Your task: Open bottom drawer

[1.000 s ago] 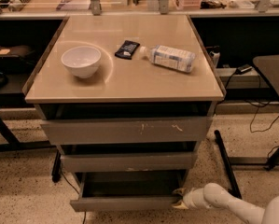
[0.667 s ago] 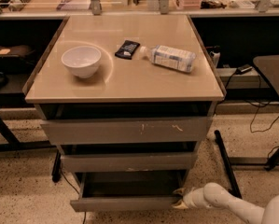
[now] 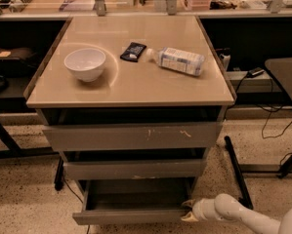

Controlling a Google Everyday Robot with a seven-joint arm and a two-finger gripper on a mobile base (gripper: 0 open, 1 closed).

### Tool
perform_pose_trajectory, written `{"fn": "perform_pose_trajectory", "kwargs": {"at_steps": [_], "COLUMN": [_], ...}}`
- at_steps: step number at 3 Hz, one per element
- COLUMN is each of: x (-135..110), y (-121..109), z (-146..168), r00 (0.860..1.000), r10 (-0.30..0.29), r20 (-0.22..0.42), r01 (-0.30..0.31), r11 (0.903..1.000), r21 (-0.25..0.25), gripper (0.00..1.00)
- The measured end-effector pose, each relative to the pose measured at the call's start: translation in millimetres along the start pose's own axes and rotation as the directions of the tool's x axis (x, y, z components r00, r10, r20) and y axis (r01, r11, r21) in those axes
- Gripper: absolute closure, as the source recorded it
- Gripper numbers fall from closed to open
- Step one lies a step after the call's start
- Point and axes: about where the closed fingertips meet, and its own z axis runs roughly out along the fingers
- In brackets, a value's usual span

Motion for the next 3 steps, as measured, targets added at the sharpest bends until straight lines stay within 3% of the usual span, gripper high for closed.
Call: {"fn": "perform_pose_trajectory", "kwargs": {"at_steps": [2, 3], "x": [0, 1], "y": [1, 13], "z": [3, 5], "r00": [1.0, 1.0], "r10": [0.009, 0.01], "r20": [0.003, 0.002], "r01": [-0.009, -0.01], "r11": [0.9999, 0.999], "r21": [-0.014, -0.044], "gripper": [0.35, 0.29]}}
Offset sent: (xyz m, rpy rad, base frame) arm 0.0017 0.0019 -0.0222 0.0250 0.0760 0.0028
